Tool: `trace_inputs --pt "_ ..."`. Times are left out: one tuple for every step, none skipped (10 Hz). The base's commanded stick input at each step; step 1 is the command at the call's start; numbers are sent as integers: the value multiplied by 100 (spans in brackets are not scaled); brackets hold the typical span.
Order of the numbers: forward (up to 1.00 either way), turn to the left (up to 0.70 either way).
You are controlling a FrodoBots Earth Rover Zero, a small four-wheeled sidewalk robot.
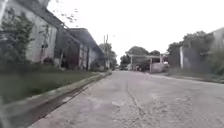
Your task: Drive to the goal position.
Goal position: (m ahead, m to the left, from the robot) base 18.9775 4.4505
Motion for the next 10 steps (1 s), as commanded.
trace_inputs --pt "70 0" --pt "70 0" --pt "70 0" --pt "70 0" --pt "70 0" --pt "70 0" --pt "70 0" --pt "70 0" --pt "70 0" --pt "70 0"
